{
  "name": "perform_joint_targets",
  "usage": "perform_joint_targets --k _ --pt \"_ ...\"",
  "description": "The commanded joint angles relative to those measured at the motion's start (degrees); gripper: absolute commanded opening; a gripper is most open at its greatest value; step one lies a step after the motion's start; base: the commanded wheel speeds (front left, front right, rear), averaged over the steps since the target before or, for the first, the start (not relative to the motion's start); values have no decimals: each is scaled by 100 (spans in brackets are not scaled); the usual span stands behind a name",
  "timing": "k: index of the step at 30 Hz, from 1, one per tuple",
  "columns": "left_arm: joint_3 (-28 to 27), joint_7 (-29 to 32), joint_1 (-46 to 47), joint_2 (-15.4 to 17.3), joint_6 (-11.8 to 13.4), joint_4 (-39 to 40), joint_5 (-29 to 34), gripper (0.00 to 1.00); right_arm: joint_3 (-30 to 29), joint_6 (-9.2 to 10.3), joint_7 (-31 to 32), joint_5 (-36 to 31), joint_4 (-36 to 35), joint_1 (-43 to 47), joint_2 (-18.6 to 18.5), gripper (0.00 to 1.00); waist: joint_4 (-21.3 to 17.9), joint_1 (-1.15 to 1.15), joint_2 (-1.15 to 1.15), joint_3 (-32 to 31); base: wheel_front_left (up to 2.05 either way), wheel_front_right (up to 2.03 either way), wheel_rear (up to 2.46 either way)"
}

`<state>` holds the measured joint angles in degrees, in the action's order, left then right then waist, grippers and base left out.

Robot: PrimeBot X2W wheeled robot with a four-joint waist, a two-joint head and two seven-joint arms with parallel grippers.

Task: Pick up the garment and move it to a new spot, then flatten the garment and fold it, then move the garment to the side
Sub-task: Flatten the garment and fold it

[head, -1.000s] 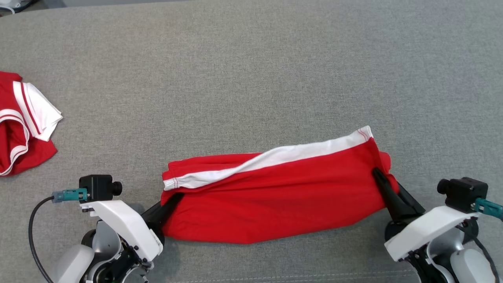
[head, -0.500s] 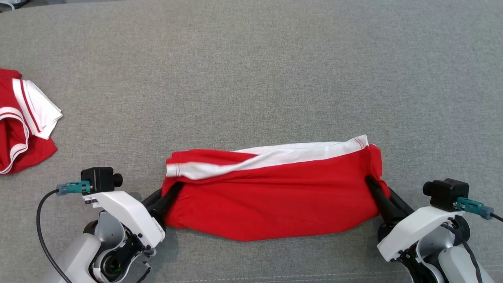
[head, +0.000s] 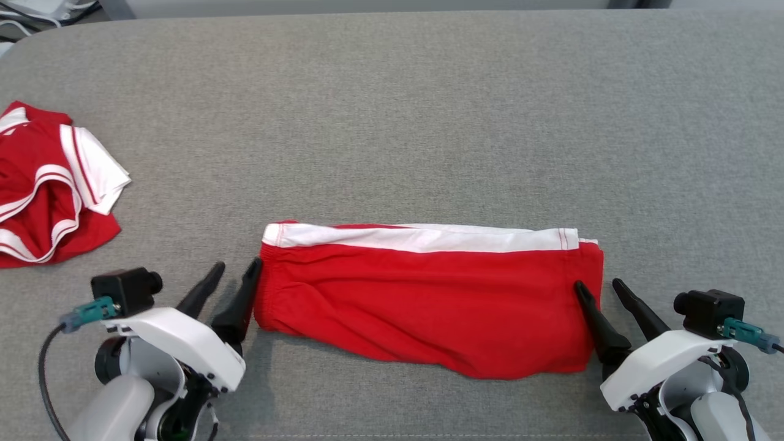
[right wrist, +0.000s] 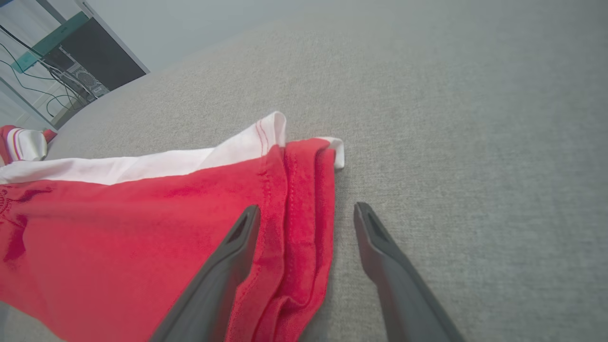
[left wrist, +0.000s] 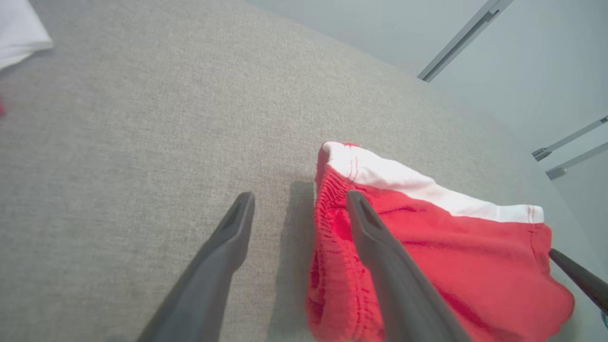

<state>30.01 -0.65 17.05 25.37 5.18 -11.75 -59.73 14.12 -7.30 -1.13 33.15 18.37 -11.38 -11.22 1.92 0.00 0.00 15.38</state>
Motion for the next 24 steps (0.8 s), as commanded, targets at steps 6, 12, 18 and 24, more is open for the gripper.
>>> perform_joint_targets --k 6,12,18,24 --pt "7 327 -77 296 86 417 37 100 25 -19 -75 -62 4 31 9 100 180 0 0 -91 0 0 0" --pt "-57 55 -70 399 275 651 308 100 -39 -19 -73 -88 46 48 8 100 253 0 0 -167 0 0 0" --pt "-177 -581 -244 496 674 1060 817 100 -131 -19 -86 -169 101 166 -13 100 445 0 0 -307 0 0 0" --pt "-439 -1273 -713 489 1201 1559 1325 100 -374 -19 -151 -422 182 355 15 100 702 0 0 -509 0 0 0"
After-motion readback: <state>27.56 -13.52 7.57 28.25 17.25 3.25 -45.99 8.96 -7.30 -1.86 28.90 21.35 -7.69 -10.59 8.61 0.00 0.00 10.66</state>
